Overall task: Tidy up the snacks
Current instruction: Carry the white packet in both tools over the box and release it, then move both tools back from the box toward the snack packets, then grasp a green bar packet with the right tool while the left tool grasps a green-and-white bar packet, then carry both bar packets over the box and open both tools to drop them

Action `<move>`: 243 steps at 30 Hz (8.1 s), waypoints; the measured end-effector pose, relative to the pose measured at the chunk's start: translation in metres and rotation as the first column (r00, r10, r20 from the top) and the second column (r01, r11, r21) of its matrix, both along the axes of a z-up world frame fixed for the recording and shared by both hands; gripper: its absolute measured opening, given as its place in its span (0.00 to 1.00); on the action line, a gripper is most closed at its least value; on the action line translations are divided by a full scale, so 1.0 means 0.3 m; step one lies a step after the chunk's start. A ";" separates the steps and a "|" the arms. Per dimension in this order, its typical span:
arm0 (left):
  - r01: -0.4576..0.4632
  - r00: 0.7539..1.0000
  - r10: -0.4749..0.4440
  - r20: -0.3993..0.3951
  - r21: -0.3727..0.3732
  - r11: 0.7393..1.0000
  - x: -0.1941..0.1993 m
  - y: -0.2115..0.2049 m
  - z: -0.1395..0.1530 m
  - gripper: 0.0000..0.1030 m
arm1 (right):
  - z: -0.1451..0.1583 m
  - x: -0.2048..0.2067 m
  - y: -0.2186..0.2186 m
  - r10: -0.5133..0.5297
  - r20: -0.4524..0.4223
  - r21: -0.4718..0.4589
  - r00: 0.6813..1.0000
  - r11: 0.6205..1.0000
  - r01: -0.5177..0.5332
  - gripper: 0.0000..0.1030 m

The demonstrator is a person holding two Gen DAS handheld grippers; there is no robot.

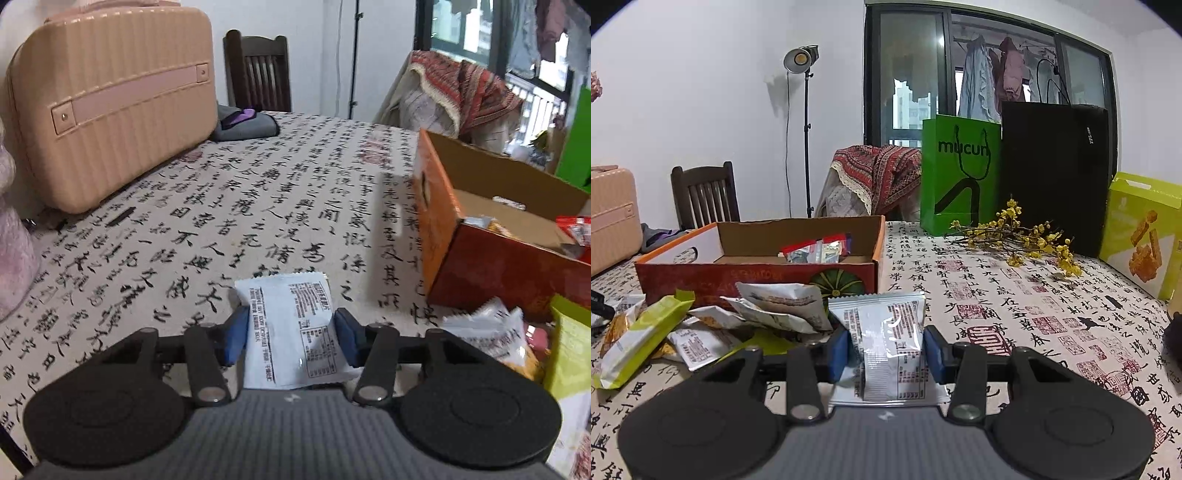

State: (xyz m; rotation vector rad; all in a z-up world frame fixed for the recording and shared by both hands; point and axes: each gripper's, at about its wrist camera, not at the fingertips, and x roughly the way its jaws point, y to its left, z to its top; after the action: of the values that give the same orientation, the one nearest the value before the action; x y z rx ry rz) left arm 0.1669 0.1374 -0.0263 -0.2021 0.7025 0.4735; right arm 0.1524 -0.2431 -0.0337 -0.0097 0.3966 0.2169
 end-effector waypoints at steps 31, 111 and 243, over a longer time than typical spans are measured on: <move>0.214 0.916 -0.246 0.317 0.132 0.968 -0.073 -0.222 0.295 0.47 | 0.244 0.083 0.030 0.073 0.113 0.065 0.991 0.995 -0.081 0.41; 0.338 0.896 -0.315 0.314 -0.018 0.941 -0.350 -0.204 0.048 1.00 | -0.001 -0.044 0.129 0.130 -0.195 0.030 0.972 0.992 -0.127 1.00; 0.370 0.881 -0.372 0.290 0.067 0.927 0.247 -0.418 0.303 0.38 | 0.295 0.354 0.305 0.158 0.037 0.100 0.987 0.982 -0.161 0.32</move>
State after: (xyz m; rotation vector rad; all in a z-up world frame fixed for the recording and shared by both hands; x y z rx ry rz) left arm 0.2411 0.0121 0.0646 -0.1214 0.4258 0.0722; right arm 0.2586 -0.1517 0.0549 0.0568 0.3553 0.3947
